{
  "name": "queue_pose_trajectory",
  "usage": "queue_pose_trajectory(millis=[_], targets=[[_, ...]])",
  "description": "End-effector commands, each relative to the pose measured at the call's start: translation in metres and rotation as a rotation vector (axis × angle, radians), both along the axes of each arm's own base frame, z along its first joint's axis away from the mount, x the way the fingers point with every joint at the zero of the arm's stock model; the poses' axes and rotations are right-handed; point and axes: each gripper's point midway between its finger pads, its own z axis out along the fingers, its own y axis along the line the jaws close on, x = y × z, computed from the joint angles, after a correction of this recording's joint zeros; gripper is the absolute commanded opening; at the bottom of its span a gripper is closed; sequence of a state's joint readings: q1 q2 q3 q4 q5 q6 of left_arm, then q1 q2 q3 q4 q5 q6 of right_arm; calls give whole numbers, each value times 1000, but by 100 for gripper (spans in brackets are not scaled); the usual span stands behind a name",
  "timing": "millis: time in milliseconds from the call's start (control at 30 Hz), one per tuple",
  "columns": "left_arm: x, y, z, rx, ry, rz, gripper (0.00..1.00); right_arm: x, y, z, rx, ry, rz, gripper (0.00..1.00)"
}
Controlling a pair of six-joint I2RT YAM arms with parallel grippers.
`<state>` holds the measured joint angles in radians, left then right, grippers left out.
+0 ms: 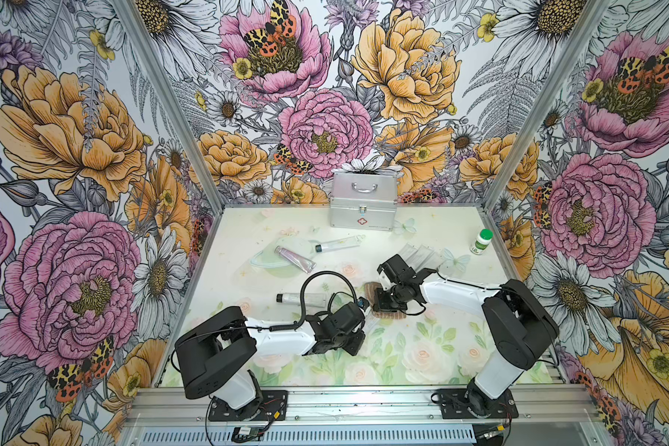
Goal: Wipe the surface of the toothpaste tube
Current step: Wipe the dirt from the toothpaste tube.
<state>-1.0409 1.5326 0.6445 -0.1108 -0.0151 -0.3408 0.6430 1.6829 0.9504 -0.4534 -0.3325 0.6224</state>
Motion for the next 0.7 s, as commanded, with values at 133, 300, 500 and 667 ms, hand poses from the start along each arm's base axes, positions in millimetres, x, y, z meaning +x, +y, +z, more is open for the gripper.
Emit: queue_pose_trajectory(millis=[133,300,500,667], targets=[[2,12,-4,4,12,22,27,-42,-8,-29,-43,122,31,0],[1,12,-4,4,15,24,27,-22,-49,-46,-193,81,-29,0],[2,13,-3,-3,13,29,27,-1,-77,-47,-290,35,-71,0],[3,13,-4,-6,8,33,27,-12,-51,-38,-209,56,-21,0]])
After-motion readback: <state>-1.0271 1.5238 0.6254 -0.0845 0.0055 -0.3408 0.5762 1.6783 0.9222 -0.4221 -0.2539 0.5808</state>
